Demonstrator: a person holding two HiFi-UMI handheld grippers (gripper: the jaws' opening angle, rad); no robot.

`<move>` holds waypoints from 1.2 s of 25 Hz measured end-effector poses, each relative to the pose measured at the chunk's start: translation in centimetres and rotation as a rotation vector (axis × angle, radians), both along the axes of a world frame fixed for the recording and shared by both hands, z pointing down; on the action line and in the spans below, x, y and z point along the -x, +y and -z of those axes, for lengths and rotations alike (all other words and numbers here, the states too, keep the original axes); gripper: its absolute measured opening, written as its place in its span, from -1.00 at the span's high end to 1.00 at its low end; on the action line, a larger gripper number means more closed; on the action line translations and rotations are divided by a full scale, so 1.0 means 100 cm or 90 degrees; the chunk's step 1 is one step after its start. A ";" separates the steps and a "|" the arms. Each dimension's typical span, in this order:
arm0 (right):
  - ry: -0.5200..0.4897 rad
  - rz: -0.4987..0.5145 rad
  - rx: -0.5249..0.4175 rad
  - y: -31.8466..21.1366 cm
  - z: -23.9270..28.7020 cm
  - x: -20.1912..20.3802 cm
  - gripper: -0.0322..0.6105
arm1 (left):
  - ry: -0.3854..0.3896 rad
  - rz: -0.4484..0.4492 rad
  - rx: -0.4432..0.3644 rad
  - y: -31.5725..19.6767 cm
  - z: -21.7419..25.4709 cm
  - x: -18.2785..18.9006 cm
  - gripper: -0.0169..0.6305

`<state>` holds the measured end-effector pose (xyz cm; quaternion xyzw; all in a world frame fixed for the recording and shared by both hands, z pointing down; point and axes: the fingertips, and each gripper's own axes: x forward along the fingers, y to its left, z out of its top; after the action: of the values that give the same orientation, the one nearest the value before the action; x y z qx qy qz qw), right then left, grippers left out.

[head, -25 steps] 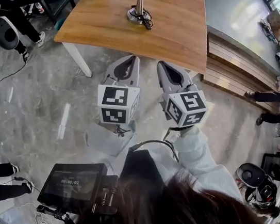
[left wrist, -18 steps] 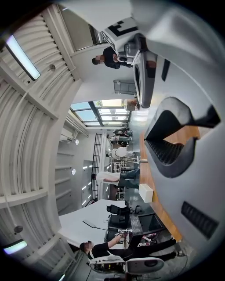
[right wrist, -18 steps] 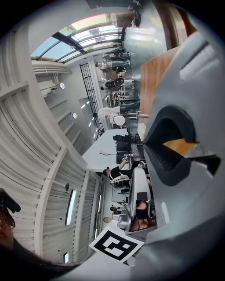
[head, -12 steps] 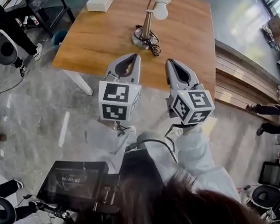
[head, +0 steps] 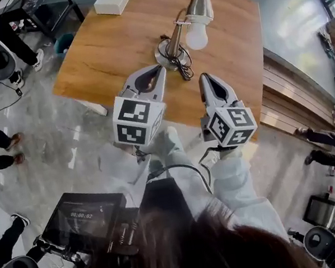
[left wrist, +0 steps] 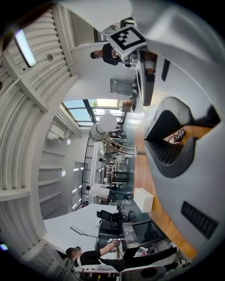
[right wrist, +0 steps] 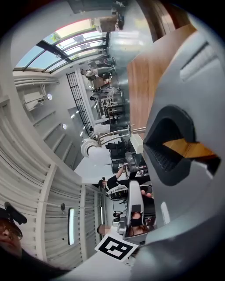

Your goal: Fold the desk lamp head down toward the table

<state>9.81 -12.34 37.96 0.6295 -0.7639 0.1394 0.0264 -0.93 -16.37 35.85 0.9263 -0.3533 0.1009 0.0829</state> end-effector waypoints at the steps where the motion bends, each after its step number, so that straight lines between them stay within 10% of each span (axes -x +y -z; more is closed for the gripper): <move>1: -0.004 0.004 0.004 -0.013 -0.004 -0.007 0.89 | 0.002 -0.001 0.001 -0.012 -0.001 -0.005 0.94; 24: -0.147 0.272 0.126 -0.214 -0.083 -0.066 0.73 | 0.024 -0.112 0.017 -0.197 0.011 -0.092 0.90; 30: -0.211 0.346 0.168 -0.205 -0.093 -0.065 0.57 | 0.142 -0.265 0.258 -0.182 -0.002 -0.106 0.49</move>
<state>16.33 -32.84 47.29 0.3628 -0.8731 0.3252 0.0190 9.72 -34.61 36.01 0.9488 -0.1174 0.0817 0.2815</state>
